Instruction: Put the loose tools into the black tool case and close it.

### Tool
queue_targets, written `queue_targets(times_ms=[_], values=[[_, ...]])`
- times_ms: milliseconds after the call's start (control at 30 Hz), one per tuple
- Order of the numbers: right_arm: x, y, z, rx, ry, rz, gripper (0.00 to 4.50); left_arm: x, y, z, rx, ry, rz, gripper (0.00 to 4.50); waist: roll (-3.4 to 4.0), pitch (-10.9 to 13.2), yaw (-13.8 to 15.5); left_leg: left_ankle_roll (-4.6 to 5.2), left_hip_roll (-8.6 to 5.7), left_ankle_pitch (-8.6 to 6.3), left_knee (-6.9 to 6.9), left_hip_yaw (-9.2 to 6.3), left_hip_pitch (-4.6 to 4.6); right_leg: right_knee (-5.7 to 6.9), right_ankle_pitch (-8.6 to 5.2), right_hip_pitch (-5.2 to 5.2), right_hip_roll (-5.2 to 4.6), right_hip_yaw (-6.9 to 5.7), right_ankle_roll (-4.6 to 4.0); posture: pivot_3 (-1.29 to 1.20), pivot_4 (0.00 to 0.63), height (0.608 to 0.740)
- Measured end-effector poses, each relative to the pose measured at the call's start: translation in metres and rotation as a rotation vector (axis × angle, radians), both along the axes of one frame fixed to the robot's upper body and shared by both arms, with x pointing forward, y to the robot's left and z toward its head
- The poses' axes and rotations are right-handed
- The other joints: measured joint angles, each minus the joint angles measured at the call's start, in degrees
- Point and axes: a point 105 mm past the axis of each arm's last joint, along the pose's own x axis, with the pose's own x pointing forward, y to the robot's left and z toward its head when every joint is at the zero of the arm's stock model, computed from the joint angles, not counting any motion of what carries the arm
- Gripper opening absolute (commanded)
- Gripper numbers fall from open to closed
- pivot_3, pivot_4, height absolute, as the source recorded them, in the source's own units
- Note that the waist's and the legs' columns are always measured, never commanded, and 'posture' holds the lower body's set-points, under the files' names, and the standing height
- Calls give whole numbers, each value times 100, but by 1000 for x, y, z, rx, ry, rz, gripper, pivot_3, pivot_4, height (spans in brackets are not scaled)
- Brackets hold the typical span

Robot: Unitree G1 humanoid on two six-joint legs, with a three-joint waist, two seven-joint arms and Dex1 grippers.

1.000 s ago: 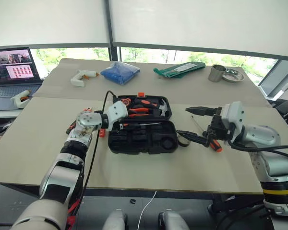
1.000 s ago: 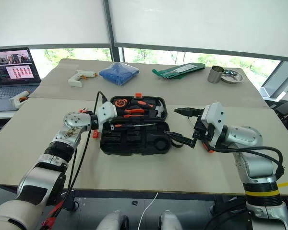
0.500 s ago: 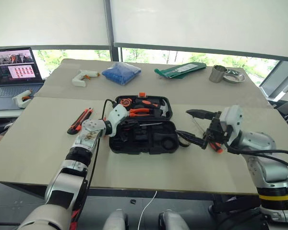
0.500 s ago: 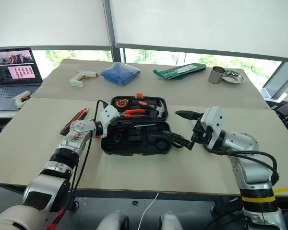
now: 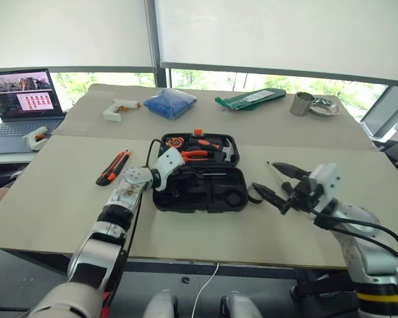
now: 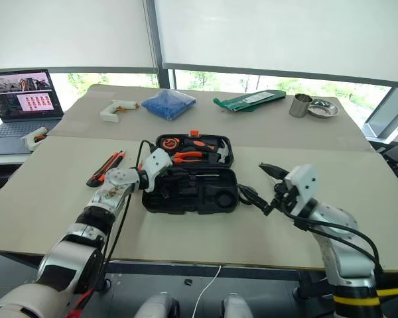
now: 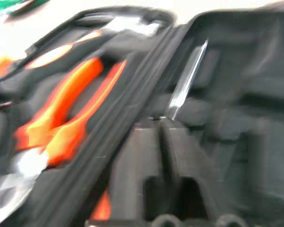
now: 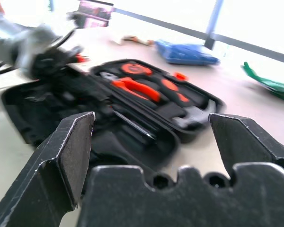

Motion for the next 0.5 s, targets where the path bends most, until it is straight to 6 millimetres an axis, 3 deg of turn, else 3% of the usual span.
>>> queue_targets(times_ms=[167, 233, 367, 500], values=[[-28, -48, -28, 4, 80, -190, 4500, -28, 42, 53, -138, -71, -72, 3645, 2, -1, -48, 8, 5, -7, -11, -1, 11, -2, -2, 2, 2, 4, -1, 0, 150, 740], [-41, -62, -37, -10, 100, -239, 4500, -46, 56, 64, -163, -82, -100, 4346, 6, -2, -73, 8, 12, -7, -14, 1, 29, -1, -4, 16, -1, 8, 0, 0, 150, 740], [-59, -80, -58, -5, 148, -312, 4500, -79, 68, 60, -171, -50, -157, 4430, 6, -2, -99, 4, 20, -5, -9, 5, 39, -3, -27, 21, 0, 13, 31, 0, 150, 740], [-77, -95, -92, -3, 252, -389, 4500, -110, 94, 27, -119, 83, -99, 4430, 18, 2, -143, 4, 30, -5, -15, 8, 60, 11, -52, 17, -1, 29, -11, 0, 150, 740]])
